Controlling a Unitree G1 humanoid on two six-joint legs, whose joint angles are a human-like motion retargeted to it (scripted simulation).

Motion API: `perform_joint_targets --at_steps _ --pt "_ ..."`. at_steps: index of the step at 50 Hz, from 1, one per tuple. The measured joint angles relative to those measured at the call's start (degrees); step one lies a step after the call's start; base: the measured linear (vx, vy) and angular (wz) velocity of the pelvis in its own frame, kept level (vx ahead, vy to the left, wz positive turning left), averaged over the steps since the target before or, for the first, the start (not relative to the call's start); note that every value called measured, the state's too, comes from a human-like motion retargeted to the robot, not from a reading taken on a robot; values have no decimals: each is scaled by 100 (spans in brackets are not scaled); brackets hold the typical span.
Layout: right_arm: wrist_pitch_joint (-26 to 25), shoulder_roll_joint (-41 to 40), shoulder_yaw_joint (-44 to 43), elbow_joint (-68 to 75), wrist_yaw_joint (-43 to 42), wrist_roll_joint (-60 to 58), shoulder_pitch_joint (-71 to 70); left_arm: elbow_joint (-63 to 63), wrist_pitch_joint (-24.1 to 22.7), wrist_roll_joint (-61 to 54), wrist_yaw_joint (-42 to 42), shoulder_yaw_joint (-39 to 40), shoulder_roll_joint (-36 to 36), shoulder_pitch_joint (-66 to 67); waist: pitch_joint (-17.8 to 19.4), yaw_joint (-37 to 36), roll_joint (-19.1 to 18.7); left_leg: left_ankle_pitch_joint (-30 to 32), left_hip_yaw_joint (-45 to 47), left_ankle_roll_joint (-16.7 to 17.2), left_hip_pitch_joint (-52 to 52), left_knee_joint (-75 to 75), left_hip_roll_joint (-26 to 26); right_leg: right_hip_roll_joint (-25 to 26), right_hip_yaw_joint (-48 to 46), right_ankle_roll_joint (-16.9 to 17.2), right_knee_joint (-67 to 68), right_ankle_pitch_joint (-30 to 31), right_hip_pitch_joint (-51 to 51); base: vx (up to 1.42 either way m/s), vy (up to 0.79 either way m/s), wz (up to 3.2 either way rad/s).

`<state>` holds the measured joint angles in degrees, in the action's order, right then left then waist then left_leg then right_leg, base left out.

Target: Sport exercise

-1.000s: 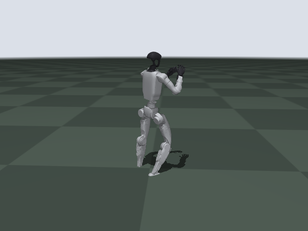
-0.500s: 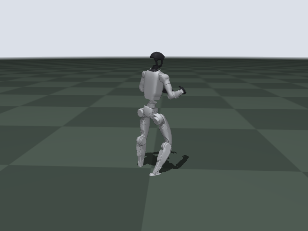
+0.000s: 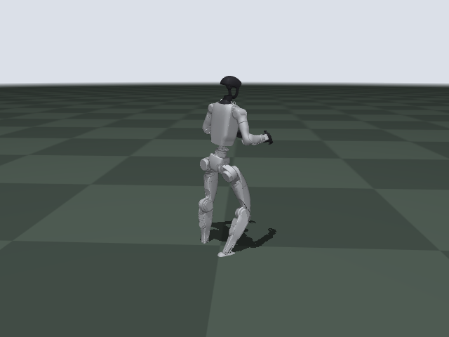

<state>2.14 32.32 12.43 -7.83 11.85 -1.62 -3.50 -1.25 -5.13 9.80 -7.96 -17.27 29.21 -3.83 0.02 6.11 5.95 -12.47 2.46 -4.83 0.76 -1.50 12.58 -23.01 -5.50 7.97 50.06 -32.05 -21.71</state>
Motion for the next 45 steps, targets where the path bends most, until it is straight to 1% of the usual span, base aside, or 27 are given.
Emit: perform_joint_targets --at_steps 10,20,33,45 --pt "-42 -70 53 25 240 248 89 -62 -19 110 -21 15 160 185 -42 -78 15 -2 11 32 24 21 -12 15 13 62 -7 -52 11 0 0 0" --pt "-11 -116 294 -32 320 589 88 -95 -70 114 194 45 248 307 -22 -117 32 -129 72 55 72 204 -69 62 -15 57 -39 -97 153 0 0 0" --pt "71 125 688 -148 520 679 -24 -106 -145 263 336 79 432 434 96 -103 40 -381 213 138 49 708 -142 99 -57 67 -67 -155 363 0 0 0" --pt "220 247 983 -192 375 703 -201 -172 -259 223 384 -71 623 488 223 -28 3 -739 338 191 -144 1448 -225 144 -37 95 -42 -200 486 0 0 0"
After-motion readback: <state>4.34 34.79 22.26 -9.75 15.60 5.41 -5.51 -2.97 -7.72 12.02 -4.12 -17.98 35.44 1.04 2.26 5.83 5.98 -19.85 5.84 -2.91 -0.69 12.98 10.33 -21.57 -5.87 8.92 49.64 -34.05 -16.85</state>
